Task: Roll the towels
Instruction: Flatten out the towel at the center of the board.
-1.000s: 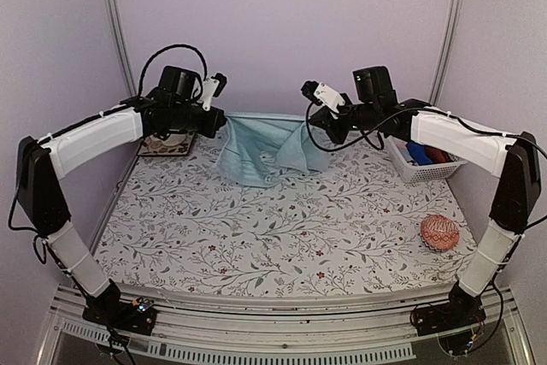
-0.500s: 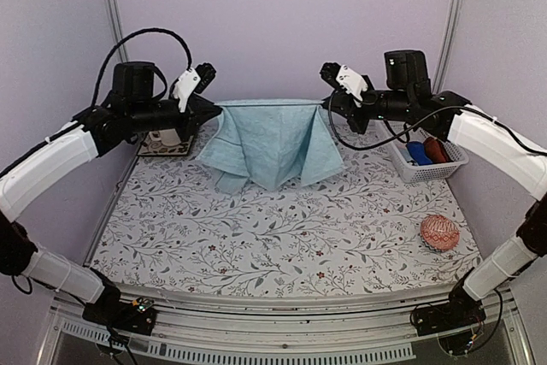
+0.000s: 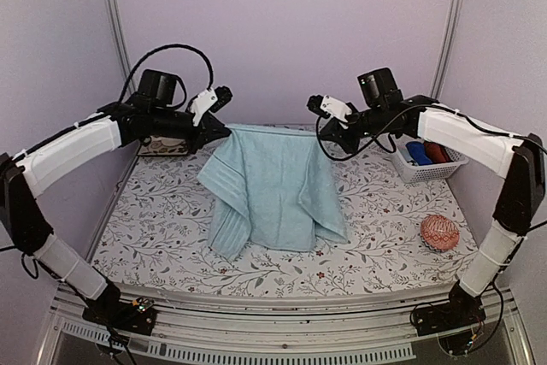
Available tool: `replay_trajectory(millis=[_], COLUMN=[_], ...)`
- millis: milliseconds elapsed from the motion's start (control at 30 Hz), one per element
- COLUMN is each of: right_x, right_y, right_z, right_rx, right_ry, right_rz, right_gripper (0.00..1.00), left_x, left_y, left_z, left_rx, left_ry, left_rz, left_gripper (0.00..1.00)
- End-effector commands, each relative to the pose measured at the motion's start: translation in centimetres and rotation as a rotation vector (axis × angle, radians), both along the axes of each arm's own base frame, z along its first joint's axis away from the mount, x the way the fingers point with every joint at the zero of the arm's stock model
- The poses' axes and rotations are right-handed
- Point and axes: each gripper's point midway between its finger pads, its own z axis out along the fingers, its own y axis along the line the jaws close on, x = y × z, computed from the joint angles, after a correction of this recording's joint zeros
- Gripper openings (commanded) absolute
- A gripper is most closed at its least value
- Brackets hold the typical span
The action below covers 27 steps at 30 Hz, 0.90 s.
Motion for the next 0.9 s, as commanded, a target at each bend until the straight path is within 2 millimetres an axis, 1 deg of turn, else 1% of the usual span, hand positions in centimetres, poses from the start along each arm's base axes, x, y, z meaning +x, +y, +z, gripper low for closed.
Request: replay_trajectory(millis=[0,100,133,167,200,233,267,300,333,367,400,433,467,533,633,700,733,767,867], right_x=[3.9,7.0,8.1,9.2,10.0,10.7,11.0,11.2,11.1,11.0,10.9,10.6,10.1,8.9,5.8,3.9,3.2,2.9,2.4], right_y=[-1.5,-1.7,-1.8,-2.0,-2.2,-2.2,-2.3,-2.5,-2.8,-3.1,-3.3,-3.4,-3.2,-2.2,0.6,2.2,2.9,3.3,3.8], right_z=[-6.1,-9.9,-12.1,-13.7,-15.2,-16.2,-16.9,-17.2,-17.3,-17.0,-16.6,-15.8,-14.7,-12.4,-10.3,-10.4,-10.7,-11.1,-12.5], right_rx=[-0.079,-0.098,-0.118,-0.137,-0.156,-0.168,-0.175,-0.178,-0.180,-0.183,-0.184,-0.174,-0.152,-0.098,-0.051,-0.070,-0.085,-0.096,-0.122], right_ry=[0.159,0.208,0.234,0.252,0.273,0.288,0.303,0.306,0.310,0.302,0.292,0.281,0.270,0.256,0.243,0.216,0.207,0.208,0.226], right_rz=[-0.104,-0.179,-0.213,-0.256,-0.301,-0.327,-0.348,-0.365,-0.383,-0.397,-0.405,-0.398,-0.378,-0.322,-0.197,-0.133,-0.112,-0.103,-0.097], right_gripper=[0.02,0.02,0.04,0.13,0.26,0.32,0.40,0.52,0.60,0.66,0.69,0.69,0.70,0.70,0.71,0.73,0.74,0.74,0.74], left_x=[4.0,7.0,8.1,9.3,10.4,11.1,11.9,12.5,12.8,13.3,13.6,13.7,13.7,13.4,12.3,11.3,10.8,10.3,9.1], left_y=[1.1,1.1,1.1,1.2,1.3,1.3,1.3,1.3,1.2,1.4,1.5,1.6,1.8,2.2,2.6,2.8,3.0,3.2,3.9], left_z=[-7.4,-12.7,-14.3,-16.2,-18.2,-19.3,-20.0,-20.5,-20.7,-20.5,-20.3,-19.9,-19.5,-18.8,-17.9,-18.0,-18.3,-18.8,-20.4], left_rx=[0.088,0.161,0.175,0.188,0.202,0.204,0.203,0.200,0.197,0.191,0.183,0.173,0.166,0.150,0.119,0.096,0.085,0.078,0.039], left_ry=[0.202,0.299,0.324,0.367,0.406,0.435,0.458,0.477,0.490,0.488,0.486,0.481,0.476,0.470,0.498,0.547,0.583,0.619,0.746], left_rz=[0.090,0.173,0.205,0.250,0.289,0.314,0.340,0.360,0.379,0.406,0.426,0.444,0.457,0.477,0.483,0.483,0.488,0.490,0.502], left_gripper=[0.00,0.00,0.00,0.09,0.16,0.22,0.35,0.51,0.65,0.74,0.84,0.94,0.96,0.97,0.97,0.97,0.97,0.96,0.87])
